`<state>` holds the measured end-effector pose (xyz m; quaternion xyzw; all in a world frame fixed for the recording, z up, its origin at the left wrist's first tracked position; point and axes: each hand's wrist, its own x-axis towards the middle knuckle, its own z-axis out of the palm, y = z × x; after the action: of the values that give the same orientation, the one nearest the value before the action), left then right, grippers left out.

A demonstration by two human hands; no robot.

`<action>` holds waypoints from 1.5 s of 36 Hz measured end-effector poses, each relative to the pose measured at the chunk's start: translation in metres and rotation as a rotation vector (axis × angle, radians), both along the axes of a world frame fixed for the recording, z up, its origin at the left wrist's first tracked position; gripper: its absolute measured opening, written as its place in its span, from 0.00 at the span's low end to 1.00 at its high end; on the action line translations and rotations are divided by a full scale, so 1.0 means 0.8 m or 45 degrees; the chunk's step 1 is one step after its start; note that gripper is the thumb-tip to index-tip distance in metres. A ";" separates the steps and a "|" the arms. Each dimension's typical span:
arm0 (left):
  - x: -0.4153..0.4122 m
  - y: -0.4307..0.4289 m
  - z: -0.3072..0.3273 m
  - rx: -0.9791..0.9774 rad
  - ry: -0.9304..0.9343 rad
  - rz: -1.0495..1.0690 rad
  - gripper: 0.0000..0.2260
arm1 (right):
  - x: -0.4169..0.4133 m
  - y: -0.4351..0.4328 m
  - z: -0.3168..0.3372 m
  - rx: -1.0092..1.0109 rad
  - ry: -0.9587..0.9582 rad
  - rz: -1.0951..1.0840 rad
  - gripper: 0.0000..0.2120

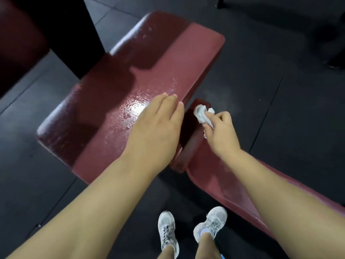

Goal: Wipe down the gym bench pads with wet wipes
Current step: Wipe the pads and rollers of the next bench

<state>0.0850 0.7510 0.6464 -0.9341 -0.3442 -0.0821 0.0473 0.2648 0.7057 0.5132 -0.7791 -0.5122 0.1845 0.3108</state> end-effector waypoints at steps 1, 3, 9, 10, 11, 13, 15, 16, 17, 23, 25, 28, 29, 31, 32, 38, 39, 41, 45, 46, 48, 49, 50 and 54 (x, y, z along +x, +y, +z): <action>-0.002 0.006 0.001 -0.039 0.043 0.041 0.20 | 0.001 0.014 0.002 0.004 -0.031 -0.025 0.17; -0.008 0.020 -0.013 -0.233 0.088 0.172 0.20 | 0.007 0.041 0.004 -0.044 -0.085 -0.078 0.17; -0.028 0.030 -0.040 -0.379 0.020 0.179 0.18 | 0.027 0.080 -0.015 -0.323 -0.193 -0.063 0.15; -0.027 0.029 -0.039 -0.357 0.001 0.186 0.19 | 0.026 0.080 -0.016 -0.352 -0.210 -0.046 0.14; -0.026 0.028 -0.040 -0.351 -0.018 0.197 0.19 | 0.022 0.079 -0.019 -0.371 -0.231 -0.029 0.13; -0.024 0.028 -0.041 -0.346 -0.033 0.187 0.20 | 0.008 0.070 -0.017 -0.378 -0.279 0.028 0.11; -0.025 0.029 -0.044 -0.330 -0.023 0.169 0.20 | -0.015 0.053 -0.018 -0.390 -0.334 0.157 0.11; -0.025 0.029 -0.047 -0.323 -0.030 0.164 0.19 | -0.028 0.042 -0.017 -0.347 -0.372 0.261 0.09; -0.026 0.029 -0.049 -0.319 -0.038 0.162 0.19 | -0.042 0.028 -0.016 -0.272 -0.403 0.389 0.08; -0.028 0.028 -0.054 -0.302 -0.071 0.158 0.21 | -0.063 -0.014 -0.015 -0.042 -0.476 0.938 0.16; -0.029 0.028 -0.056 -0.274 -0.094 0.138 0.18 | -0.047 0.003 -0.013 -0.102 -0.564 0.944 0.12; -0.027 0.027 -0.058 -0.280 -0.118 0.132 0.19 | -0.017 0.042 -0.006 -0.311 -0.563 0.622 0.14; -0.028 0.028 -0.059 -0.277 -0.113 0.129 0.19 | -0.009 0.053 -0.005 -0.361 -0.531 0.454 0.13; -0.028 0.030 -0.063 -0.286 -0.093 0.118 0.20 | 0.002 0.061 -0.009 -0.374 -0.447 0.188 0.11; -0.028 0.032 -0.066 -0.309 -0.070 0.110 0.21 | -0.001 0.060 -0.008 -0.365 -0.412 0.124 0.11; -0.028 0.036 -0.066 -0.354 -0.094 0.103 0.21 | -0.074 -0.001 -0.013 -0.187 -0.286 0.345 0.10; -0.028 0.036 -0.065 -0.358 -0.089 0.091 0.20 | -0.084 -0.016 -0.015 -0.122 -0.280 0.433 0.12; -0.029 0.036 -0.062 -0.358 -0.069 0.062 0.19 | -0.098 -0.042 -0.019 -0.070 -0.256 0.625 0.19; -0.030 0.028 -0.051 -0.341 -0.052 0.080 0.19 | -0.097 -0.074 -0.029 -0.215 -0.226 0.726 0.19; -0.031 0.023 -0.047 -0.336 -0.041 0.078 0.19 | -0.094 -0.081 -0.030 -0.264 -0.226 0.709 0.18; -0.036 0.012 -0.041 -0.321 -0.060 0.069 0.15 | -0.084 -0.092 -0.029 -0.321 -0.261 0.625 0.13; -0.039 0.005 -0.040 -0.312 -0.070 0.054 0.13 | -0.079 -0.097 -0.027 -0.325 -0.265 0.559 0.12; -0.042 -0.002 -0.041 -0.301 -0.081 0.028 0.11 | -0.073 -0.102 -0.025 -0.315 -0.250 0.482 0.13; -0.050 -0.040 -0.048 -0.249 -0.105 -0.081 0.09 | -0.057 -0.115 -0.018 -0.340 -0.152 0.208 0.15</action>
<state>0.0447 0.7188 0.6077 -0.9405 -0.3224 -0.0881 -0.0609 0.2193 0.6139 0.4987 -0.7789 -0.5622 0.2288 0.1575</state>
